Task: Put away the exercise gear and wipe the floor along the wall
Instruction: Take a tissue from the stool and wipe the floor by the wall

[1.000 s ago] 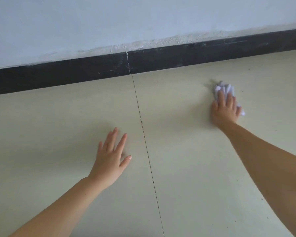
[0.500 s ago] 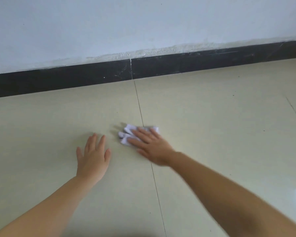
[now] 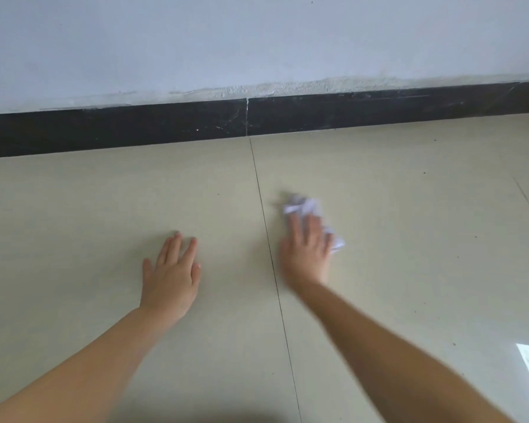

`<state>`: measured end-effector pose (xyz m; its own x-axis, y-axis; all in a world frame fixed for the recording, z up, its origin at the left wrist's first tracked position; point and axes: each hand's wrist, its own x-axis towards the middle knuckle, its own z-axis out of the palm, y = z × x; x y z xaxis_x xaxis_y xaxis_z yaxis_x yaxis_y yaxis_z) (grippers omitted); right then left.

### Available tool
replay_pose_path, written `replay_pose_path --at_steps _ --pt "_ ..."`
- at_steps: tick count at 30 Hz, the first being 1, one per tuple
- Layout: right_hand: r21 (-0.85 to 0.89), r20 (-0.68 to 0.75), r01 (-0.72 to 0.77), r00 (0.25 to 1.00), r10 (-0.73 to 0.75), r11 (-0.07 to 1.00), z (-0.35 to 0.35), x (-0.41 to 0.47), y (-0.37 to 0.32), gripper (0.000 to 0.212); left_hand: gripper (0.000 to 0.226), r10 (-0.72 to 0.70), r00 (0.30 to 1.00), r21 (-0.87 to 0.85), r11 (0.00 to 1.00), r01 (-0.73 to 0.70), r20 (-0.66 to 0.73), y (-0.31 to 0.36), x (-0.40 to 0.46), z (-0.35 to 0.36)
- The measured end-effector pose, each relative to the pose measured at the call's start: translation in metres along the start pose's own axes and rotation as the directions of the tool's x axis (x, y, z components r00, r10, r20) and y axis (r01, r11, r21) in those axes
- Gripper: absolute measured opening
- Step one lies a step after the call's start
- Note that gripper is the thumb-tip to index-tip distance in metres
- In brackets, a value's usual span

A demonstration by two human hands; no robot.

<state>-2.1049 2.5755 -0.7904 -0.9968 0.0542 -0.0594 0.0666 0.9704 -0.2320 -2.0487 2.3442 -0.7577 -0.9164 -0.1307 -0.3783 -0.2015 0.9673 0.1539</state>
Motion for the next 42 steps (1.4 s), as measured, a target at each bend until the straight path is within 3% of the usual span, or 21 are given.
replay_pose_path --at_steps 2,4,6,8,10,12,14,17,19,22,25,28,29,30,32,35,36,38,39,40,42 --pt "0.008 0.081 0.287 0.955 -0.287 0.958 0.016 -0.056 -0.060 0.055 0.051 0.012 1.000 -0.019 1.000 -0.012 -0.009 -0.003 0.004 -0.004" --pt "-0.009 0.224 0.519 0.834 -0.504 0.855 0.017 -0.097 -0.079 0.054 0.053 0.046 0.999 0.002 0.999 -0.046 0.017 -0.007 0.010 -0.009" --pt "-0.019 0.260 0.675 0.715 -0.649 0.737 0.011 -0.102 -0.044 0.052 0.054 0.069 0.997 0.015 0.997 -0.070 0.027 -0.011 0.011 -0.010" --pt "-0.066 0.236 0.673 0.728 -0.643 0.737 -0.002 -0.091 0.026 0.048 0.053 0.063 0.998 0.022 0.998 -0.063 0.005 -0.012 0.007 -0.008" --pt "-0.119 0.164 0.448 0.889 -0.428 0.886 -0.024 -0.075 0.108 0.049 0.053 0.055 0.998 0.034 0.998 -0.054 -0.024 -0.013 0.003 -0.003" --pt "-0.112 0.089 0.026 0.996 -0.016 0.993 -0.055 -0.060 0.185 0.055 0.052 0.055 0.998 0.042 0.998 -0.053 -0.038 -0.012 0.004 -0.001" --pt "-0.014 0.104 -0.381 0.919 0.380 0.925 -0.084 -0.048 0.225 0.063 0.052 0.059 0.998 0.044 0.997 -0.058 -0.031 -0.010 0.006 -0.002" --pt "0.022 0.083 -0.575 0.816 0.572 0.818 -0.076 -0.038 0.192 0.063 0.052 0.045 0.999 0.049 0.998 -0.044 -0.024 -0.009 0.005 -0.003" --pt "0.023 0.023 -0.407 0.913 0.406 0.913 -0.053 -0.051 0.128 0.068 0.052 0.029 0.999 0.044 0.999 -0.028 -0.020 -0.009 0.004 -0.004" --pt "0.016 0.048 0.085 0.995 -0.085 0.996 -0.013 -0.096 0.021 0.074 0.052 0.020 1.000 0.024 1.000 -0.021 0.013 -0.007 0.006 -0.006" --pt "0.049 0.239 0.492 0.839 -0.488 0.869 -0.002 -0.153 -0.047 0.071 0.052 0.015 0.999 -0.021 1.000 -0.014 0.052 -0.008 0.009 -0.007" --pt "0.117 0.380 0.759 0.562 -0.735 0.640 -0.003 -0.168 -0.006 0.071 0.051 0.036 0.997 -0.037 0.999 -0.033 0.065 -0.010 0.010 -0.010" --pt "0.109 0.375 0.782 0.540 -0.754 0.614 -0.009 -0.164 0.024 0.072 0.051 0.035 0.997 -0.031 0.999 -0.033 0.066 -0.009 0.009 -0.011" --pt "0.065 0.359 0.778 0.566 -0.742 0.625 -0.018 -0.156 0.056 0.073 0.051 0.030 0.998 -0.019 0.999 -0.029 0.063 -0.008 0.007 -0.011" --pt "0.021 0.259 0.646 0.734 -0.628 0.763 -0.039 -0.132 0.125 0.066 0.051 0.021 0.999 0.007 1.000 -0.021 0.041 -0.005 0.004 -0.010" --pt "-0.048 0.129 0.138 0.983 -0.131 0.989 -0.076 -0.083 0.210 0.068 0.051 0.026 1.000 0.016 1.000 -0.026 0.010 -0.001 0.003 -0.011" --pt "-0.044 0.097 -0.069 0.993 0.073 0.997 -0.085 -0.066 0.220 0.076 0.051 0.028 1.000 0.015 0.999 -0.028 0.005 -0.001 0.003 -0.011" --pt "-0.002 0.104 -0.450 0.888 0.447 0.893 -0.087 -0.039 0.205 0.084 0.050 0.024 1.000 0.020 0.999 -0.024 0.011 -0.001 0.001 -0.011" --pt "0.024 0.076 -0.495 0.867 0.492 0.869 -0.079 -0.033 0.183 0.085 0.050 0.023 1.000 0.020 1.000 -0.023 0.015 -0.002 0.001 -0.011" --pt "0.022 0.031 -0.421 0.907 0.421 0.907 -0.070 -0.034 0.154 0.084 0.050 0.021 1.000 0.015 1.000 -0.021 0.017 -0.002 0.001 -0.011" --pt "-0.031 -0.026 -0.133 0.991 0.132 0.991 -0.039 -0.056 0.087 0.085 0.050 0.023 0.999 0.004 1.000 -0.023 0.023 -0.003 0.001 -0.012"
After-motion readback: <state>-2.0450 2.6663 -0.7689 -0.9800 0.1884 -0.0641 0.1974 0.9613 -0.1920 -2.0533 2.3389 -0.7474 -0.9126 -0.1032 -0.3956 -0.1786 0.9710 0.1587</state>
